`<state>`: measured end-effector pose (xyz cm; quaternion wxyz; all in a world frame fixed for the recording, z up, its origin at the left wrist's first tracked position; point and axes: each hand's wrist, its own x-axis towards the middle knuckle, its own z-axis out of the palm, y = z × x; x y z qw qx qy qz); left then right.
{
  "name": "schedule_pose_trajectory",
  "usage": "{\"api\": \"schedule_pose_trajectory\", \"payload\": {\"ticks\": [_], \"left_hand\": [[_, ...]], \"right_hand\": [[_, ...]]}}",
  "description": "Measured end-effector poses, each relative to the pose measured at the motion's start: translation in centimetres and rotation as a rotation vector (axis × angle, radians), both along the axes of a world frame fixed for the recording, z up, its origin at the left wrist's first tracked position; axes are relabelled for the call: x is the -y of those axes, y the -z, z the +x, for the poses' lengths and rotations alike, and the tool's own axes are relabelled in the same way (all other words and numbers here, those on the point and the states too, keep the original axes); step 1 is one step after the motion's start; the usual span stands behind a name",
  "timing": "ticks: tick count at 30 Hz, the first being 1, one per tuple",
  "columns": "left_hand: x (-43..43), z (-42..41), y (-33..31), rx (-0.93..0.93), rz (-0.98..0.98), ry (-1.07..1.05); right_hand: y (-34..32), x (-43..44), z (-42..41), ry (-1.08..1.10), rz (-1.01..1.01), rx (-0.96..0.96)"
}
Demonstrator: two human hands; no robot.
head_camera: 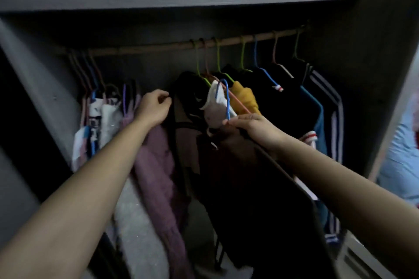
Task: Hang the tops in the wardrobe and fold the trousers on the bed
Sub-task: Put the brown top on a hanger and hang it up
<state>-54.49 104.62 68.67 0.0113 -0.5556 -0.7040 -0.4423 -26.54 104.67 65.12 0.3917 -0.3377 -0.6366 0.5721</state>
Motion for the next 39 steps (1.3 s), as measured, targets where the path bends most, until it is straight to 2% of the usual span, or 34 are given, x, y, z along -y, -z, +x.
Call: {"api": "schedule_pose_trajectory", "payload": {"ticks": [4,9,15,17,19,22,29,32,36,39], "left_hand": [[2.5,-3.2,-0.5,0.007,0.089,-0.182],[3.8,-2.7,-0.9,0.146,0.149,-0.188],[3.5,-2.1,-1.6,0.113,0.050,-0.275],[3.0,-1.9,-1.6,0.122,0.000,-0.262],[2.7,-1.8,-1.3,0.117,-0.029,-0.268],[2.6,-1.5,-0.8,0.070,-0.064,-0.284],[2.6,-1.4,-1.0,0.094,-0.053,-0.264],[2.7,-1.0,-1.7,0.108,-0.014,-0.225],[3.5,0.7,-1.5,-0.030,0.068,-0.188],[4.3,2.8,-0.2,-0.142,0.187,-0.120]], "right_hand": [[-2.8,-2.5,-5.7,0.057,0.150,-0.049],[-6.5,-5.7,-10.7,0.034,0.280,-0.005],[-11.6,-10.0,-14.9,0.081,0.384,-0.017],[-12.1,-10.9,-16.2,0.042,0.406,0.083],[-11.2,-11.5,-17.2,-0.003,0.455,0.290],[-8.7,-12.2,-17.9,-0.021,0.440,0.390],[-8.6,-11.5,-15.3,0.116,0.646,0.588],[-8.6,-10.7,-13.1,0.212,0.785,0.576],[-6.5,-8.0,-8.2,0.401,0.993,0.492],[-3.4,-5.9,-3.3,0.519,1.086,0.590]]}}
